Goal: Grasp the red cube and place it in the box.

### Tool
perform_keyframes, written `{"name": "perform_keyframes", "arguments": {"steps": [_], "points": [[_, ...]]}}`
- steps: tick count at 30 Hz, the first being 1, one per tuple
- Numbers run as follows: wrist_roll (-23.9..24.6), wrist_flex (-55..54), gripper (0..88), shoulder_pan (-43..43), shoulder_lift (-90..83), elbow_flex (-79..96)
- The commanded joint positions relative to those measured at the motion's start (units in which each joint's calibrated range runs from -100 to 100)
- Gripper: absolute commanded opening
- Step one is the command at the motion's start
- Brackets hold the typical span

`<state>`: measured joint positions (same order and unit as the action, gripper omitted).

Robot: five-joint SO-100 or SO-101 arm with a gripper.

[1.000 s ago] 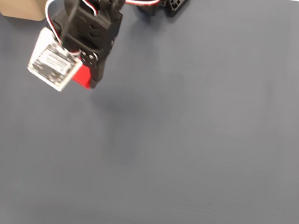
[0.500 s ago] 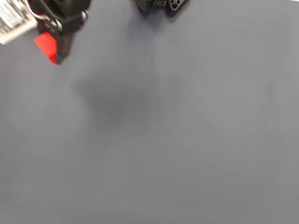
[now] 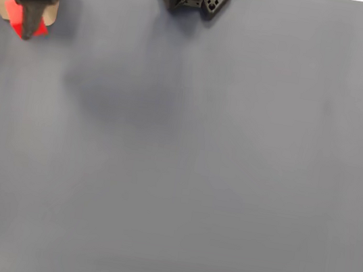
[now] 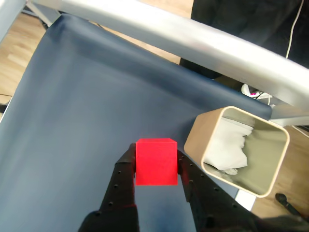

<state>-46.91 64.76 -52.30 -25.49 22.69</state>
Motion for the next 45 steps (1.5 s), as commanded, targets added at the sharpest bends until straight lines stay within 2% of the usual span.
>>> {"name": "perform_keyframes", "arguments": {"steps": [1,21,36,45], "points": [[0.3,0.2,1.2,-3.0,0.4,-4.7],[3.2,1.1,1.3,-12.8,2.1,-9.1],[3.0,0.5,1.1,-19.8,1.5,-8.6],[2.6,-0.5,1.1,-21.2,2.3,-8.9]]}}
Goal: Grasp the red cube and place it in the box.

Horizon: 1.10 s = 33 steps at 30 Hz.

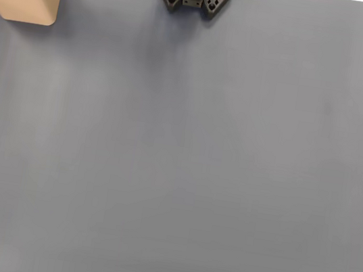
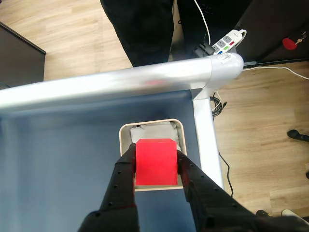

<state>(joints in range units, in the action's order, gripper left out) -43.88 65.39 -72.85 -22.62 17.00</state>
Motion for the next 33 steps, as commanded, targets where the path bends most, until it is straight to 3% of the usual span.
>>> {"name": "perform_keyframes", "arguments": {"steps": [1,29,33], "points": [[-0.4,-1.1,1.2,-0.7,-0.6,-3.2],[-0.7,-2.6,2.5,0.9,-2.7,-1.3],[-0.5,-2.4,10.8,0.8,-2.7,-1.3]]}}
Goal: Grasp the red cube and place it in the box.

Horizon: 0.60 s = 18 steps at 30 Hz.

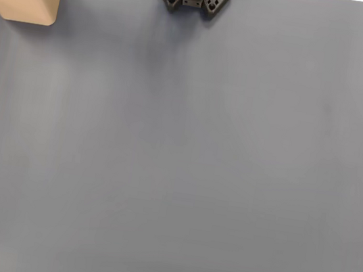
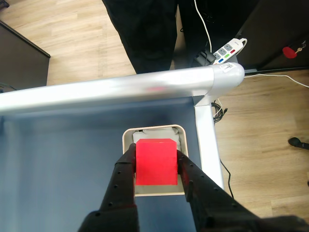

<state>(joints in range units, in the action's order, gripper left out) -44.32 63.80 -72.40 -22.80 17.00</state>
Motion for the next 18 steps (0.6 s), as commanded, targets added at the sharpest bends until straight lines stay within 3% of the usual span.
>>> {"name": "perform_keyframes", "arguments": {"steps": [1,8,18], "points": [[0.0,-0.8,14.5,0.3,-2.5,-1.3],[-0.3,0.4,38.0,-0.2,-2.5,-1.2],[-0.8,1.8,52.2,-0.3,-2.4,-1.2]]}}
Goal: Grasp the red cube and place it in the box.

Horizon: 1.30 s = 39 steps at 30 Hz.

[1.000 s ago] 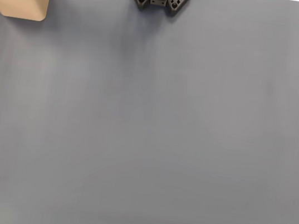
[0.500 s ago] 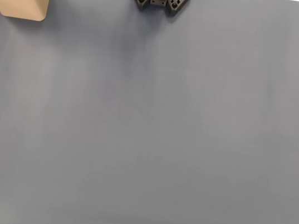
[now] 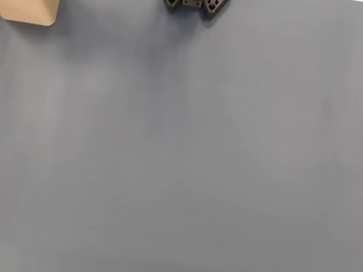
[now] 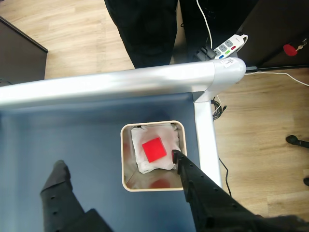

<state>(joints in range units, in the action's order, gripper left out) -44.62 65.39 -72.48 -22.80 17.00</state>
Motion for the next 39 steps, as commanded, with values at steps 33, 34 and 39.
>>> {"name": "perform_keyframes", "arguments": {"steps": [33,34,39], "points": [[0.4,-0.2,13.9,1.0,-0.9,-3.4],[0.4,-0.2,10.6,1.3,-0.9,-3.7],[0.4,-0.2,0.0,3.5,-0.5,-4.7]]}}
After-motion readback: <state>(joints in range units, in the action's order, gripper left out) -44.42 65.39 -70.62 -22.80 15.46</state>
